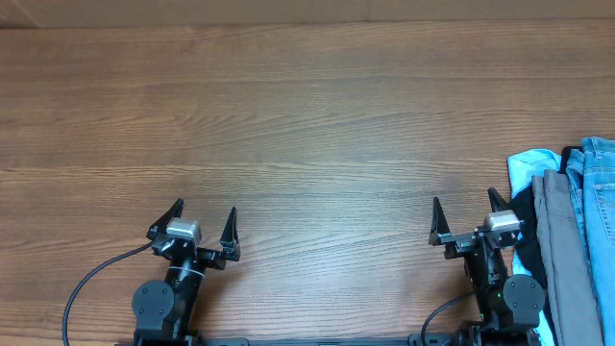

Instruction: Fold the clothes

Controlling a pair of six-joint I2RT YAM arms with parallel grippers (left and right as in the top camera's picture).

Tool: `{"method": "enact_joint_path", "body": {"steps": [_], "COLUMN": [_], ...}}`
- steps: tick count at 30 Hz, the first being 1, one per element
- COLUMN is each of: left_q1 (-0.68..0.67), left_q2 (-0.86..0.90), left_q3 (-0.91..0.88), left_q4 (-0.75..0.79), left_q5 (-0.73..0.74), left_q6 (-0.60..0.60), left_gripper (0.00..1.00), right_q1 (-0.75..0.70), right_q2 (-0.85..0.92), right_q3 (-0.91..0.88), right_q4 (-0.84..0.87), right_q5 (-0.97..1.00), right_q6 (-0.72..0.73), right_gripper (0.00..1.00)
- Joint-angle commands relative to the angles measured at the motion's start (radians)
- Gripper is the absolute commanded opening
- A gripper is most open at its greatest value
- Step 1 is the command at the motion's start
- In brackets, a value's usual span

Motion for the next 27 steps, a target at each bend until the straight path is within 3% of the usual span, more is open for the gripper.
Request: {"method": "enact_joint_path", "body": {"steps": [1,27], "left_q1": [0.008,0.008], "left_q2": [-0.009,-0.009], "left_q3": [-0.004,-0.004], "left_q4": [-0.001,0.011], "left_q5": [-0.006,-0.006], "left_q6": [0.026,0.026], "left_gripper": [1.0,1.0], "right_q1": [0.003,0.003], "right_q2": [-0.009,-0.009], "right_q3": [-0.01,-0.01], "right_q4": [0.003,0.006], "right_q5": [0.008,0.006], "right_q6": [0.0,0.0], "right_gripper": [1.0,1.0]}}
